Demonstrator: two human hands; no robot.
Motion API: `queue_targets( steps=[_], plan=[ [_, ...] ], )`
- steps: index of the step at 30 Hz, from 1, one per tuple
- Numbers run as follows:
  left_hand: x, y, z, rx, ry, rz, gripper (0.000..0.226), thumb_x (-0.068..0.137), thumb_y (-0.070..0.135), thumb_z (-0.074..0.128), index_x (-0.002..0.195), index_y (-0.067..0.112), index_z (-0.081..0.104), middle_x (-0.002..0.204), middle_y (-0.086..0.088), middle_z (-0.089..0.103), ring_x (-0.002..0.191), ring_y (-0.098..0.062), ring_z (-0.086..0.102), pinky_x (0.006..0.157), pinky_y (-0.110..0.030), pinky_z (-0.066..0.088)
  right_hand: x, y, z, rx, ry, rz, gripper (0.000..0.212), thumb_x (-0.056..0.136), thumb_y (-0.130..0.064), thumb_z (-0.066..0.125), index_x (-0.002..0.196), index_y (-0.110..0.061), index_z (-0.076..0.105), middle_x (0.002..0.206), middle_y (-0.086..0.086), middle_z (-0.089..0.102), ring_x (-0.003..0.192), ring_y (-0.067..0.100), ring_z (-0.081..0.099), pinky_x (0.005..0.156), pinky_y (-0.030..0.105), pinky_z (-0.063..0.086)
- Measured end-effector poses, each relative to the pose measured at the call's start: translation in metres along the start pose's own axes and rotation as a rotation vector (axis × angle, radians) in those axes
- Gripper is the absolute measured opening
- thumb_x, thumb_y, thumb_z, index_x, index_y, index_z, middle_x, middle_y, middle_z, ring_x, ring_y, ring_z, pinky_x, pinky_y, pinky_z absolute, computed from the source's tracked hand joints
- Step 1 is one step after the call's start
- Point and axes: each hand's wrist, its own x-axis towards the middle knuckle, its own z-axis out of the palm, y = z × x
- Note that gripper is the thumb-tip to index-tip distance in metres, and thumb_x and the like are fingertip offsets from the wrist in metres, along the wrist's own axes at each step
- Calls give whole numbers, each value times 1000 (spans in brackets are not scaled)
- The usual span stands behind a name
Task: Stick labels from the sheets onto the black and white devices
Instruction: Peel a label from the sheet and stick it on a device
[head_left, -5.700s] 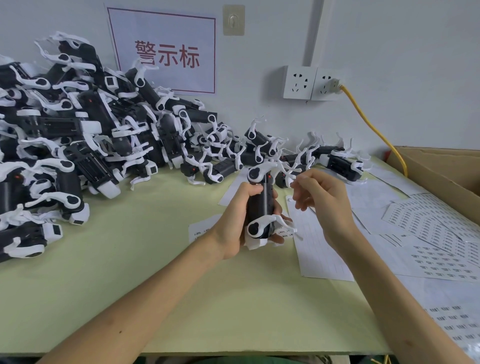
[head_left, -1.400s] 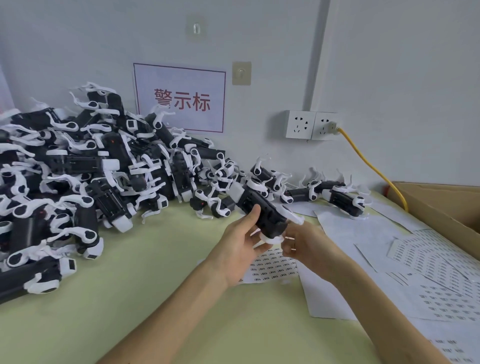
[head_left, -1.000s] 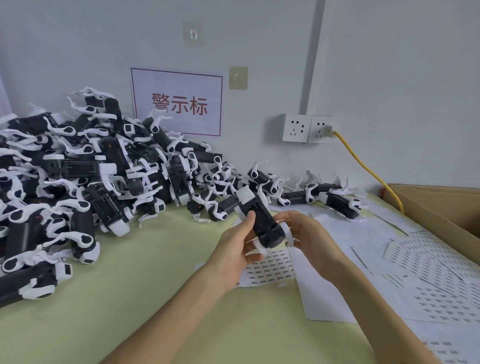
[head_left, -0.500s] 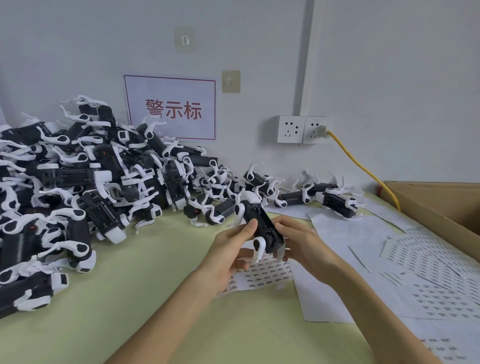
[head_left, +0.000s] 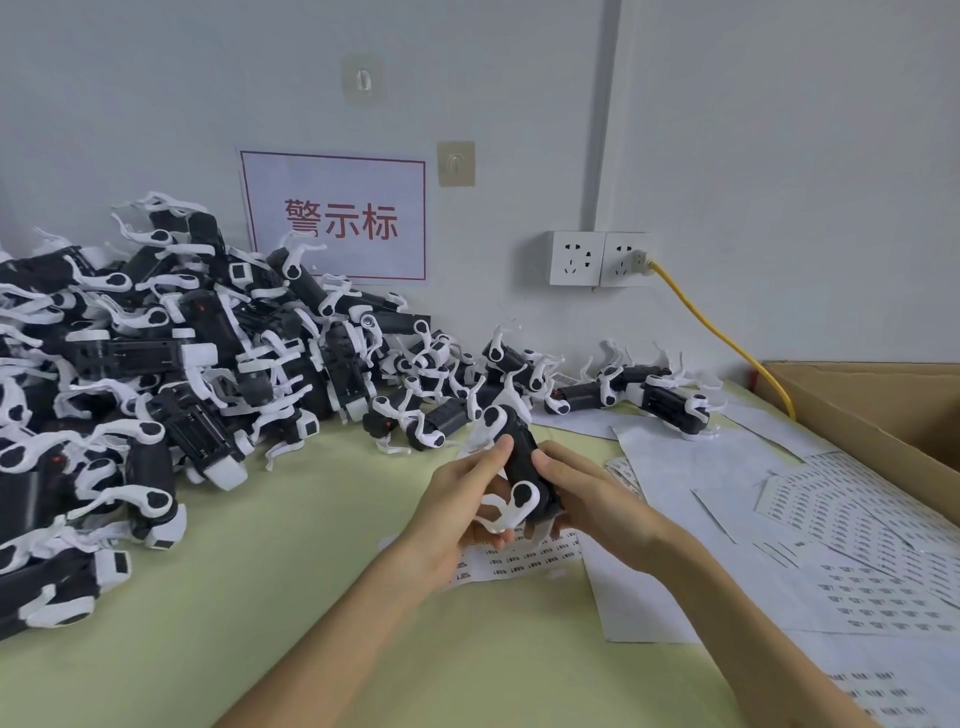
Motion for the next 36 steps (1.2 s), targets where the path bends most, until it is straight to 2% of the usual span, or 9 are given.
queue_targets(
  steps=[3,6,10,13,23,27,31,33,36],
  plan=[
    [0,0,0,6,-5,-3,35,77,54,74,82,20,79,74,-10,68,58,-21,62,51,-28,48,0,0,1,2,8,0,58,99,-51,52,125,0,51,105,19,67,87,31,66,82,47,48],
    [1,-4,1,63,40,49,60,78,50,79,105,-3,72,87,-18,74,67,-31,70,61,-33,54,1,-1,1,61,40,4,51,103,-49,47,126,-4,59,108,15,71,93,27,68,77,38,55],
    [1,-7,3,196,41,159,32,88,35,77,77,5,74,72,-15,70,64,-22,67,58,-29,54,-2,-4,0,65,27,5,49,107,-52,36,113,-16,68,99,4,73,90,19,69,77,25,53],
    [1,-8,3,253,3,180,34,92,30,74,60,19,68,62,-7,62,53,-12,60,49,-22,48,-2,-4,0,90,-1,31,53,106,-57,31,110,-22,71,100,6,73,93,21,69,82,29,52],
    [-6,-1,6,192,-23,140,45,90,48,68,74,7,62,64,-3,57,56,-14,48,58,-19,40,2,-3,-3,153,-11,43,59,106,-57,32,120,-12,67,103,15,72,96,26,67,79,30,52],
    [-6,-4,11,137,13,147,68,84,60,64,107,-3,68,81,-12,58,75,-22,52,65,-27,39,3,0,-2,145,25,75,60,108,-52,30,129,-6,62,114,22,71,102,32,68,82,36,54],
    [-3,-4,9,99,63,94,38,98,53,56,97,22,78,82,-2,73,69,-10,68,52,-18,45,2,1,-2,125,35,36,43,110,-32,38,128,0,60,115,27,68,94,32,67,76,38,56],
    [-2,-3,8,45,91,48,42,101,53,53,100,18,76,79,-1,71,59,-8,65,47,-20,43,2,1,-2,97,7,33,41,108,-32,43,123,2,61,108,30,65,89,32,64,77,38,53],
    [-2,-1,7,-87,129,-45,41,102,51,53,99,16,73,71,0,69,52,-10,59,45,-23,40,2,0,0,81,-40,41,39,103,-38,46,113,-7,67,94,12,67,84,24,63,76,34,47]
  ],
)
